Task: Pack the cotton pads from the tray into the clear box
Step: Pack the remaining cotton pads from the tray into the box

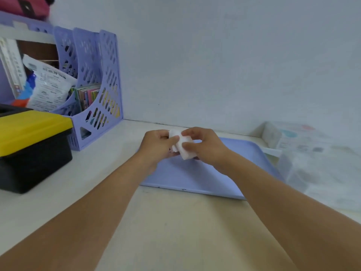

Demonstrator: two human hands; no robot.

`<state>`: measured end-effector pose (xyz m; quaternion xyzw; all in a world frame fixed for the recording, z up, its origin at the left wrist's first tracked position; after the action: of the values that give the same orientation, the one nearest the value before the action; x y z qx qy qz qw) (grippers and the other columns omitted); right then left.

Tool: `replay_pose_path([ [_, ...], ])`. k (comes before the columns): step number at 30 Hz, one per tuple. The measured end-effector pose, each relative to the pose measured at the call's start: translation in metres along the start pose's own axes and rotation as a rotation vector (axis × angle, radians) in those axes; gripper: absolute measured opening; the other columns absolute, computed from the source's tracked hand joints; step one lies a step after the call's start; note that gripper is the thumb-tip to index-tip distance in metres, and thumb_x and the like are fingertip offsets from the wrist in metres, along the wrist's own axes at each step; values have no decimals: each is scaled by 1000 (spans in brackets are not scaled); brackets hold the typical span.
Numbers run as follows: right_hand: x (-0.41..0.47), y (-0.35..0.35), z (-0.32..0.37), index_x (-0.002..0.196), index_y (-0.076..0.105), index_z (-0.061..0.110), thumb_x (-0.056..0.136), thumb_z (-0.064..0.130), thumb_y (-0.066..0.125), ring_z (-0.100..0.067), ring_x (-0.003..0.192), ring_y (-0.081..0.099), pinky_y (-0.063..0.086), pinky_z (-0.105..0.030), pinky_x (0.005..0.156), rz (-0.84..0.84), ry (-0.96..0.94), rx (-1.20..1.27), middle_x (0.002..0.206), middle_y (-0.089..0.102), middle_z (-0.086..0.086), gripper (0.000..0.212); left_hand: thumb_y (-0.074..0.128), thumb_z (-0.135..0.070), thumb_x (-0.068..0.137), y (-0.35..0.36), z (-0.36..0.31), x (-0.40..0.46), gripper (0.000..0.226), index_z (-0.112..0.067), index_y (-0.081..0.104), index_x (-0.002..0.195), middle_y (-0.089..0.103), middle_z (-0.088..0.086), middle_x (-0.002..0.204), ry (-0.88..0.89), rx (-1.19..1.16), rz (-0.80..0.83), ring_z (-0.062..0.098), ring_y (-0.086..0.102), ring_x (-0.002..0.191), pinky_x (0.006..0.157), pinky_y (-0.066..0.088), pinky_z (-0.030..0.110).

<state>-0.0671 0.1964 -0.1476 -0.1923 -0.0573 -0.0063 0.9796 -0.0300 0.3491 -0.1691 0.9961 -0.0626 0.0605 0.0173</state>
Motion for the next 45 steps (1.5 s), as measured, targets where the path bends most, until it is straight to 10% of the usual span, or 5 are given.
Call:
replay_pose_path([
  [4, -39, -46, -12, 133, 56, 19, 87, 3, 77, -30, 99, 72, 64, -43, 70, -104, 34, 288, 119, 64, -12, 53, 62, -14, 99, 51, -9, -25, 17, -4, 70, 110, 76, 13, 111, -138, -373, 208, 26, 75, 98, 76, 62, 32],
  [11, -78, -89, -32, 108, 70, 0, 90, 0, 73, -20, 70, 72, 60, -29, 66, -211, -60, 302, 89, 71, -14, 18, 58, -25, 102, 107, -1, -43, 25, -6, 69, 112, 76, 12, 111, -197, -577, 158, 27, 74, 103, 85, 61, 37],
  [23, -83, -119, -23, 112, 67, 1, 88, 3, 75, -20, 66, 71, 57, -23, 62, -316, -84, 525, 84, 74, -9, 25, 58, -11, 101, 120, 4, -45, 16, 0, 67, 109, 75, 12, 107, -93, -460, 39, 16, 75, 92, 84, 59, 22],
  [27, -84, -116, -22, 113, 69, 3, 89, 8, 74, -15, 67, 70, 54, -20, 60, -105, -45, 369, 80, 75, -5, 25, 58, 0, 98, 120, 0, -49, 18, -3, 67, 113, 77, 9, 105, -82, -422, 128, 19, 75, 97, 92, 58, 27],
  [45, -82, -125, -32, 103, 73, 6, 86, 7, 79, -11, 62, 69, 53, -18, 57, -279, -95, 73, 76, 77, -4, 18, 56, -15, 103, 120, -7, -52, 16, -14, 72, 104, 75, 11, 113, -30, -284, 237, 22, 74, 102, 80, 59, 23],
])
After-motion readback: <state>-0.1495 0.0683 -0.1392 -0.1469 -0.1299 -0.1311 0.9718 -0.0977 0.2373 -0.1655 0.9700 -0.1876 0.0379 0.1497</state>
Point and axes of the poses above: each hand's wrist, its own x-axis towards the middle knuckle, its own y-axis out of the palm, z = x × y, the point moved 3 cm from there along x, towards the middle knuckle
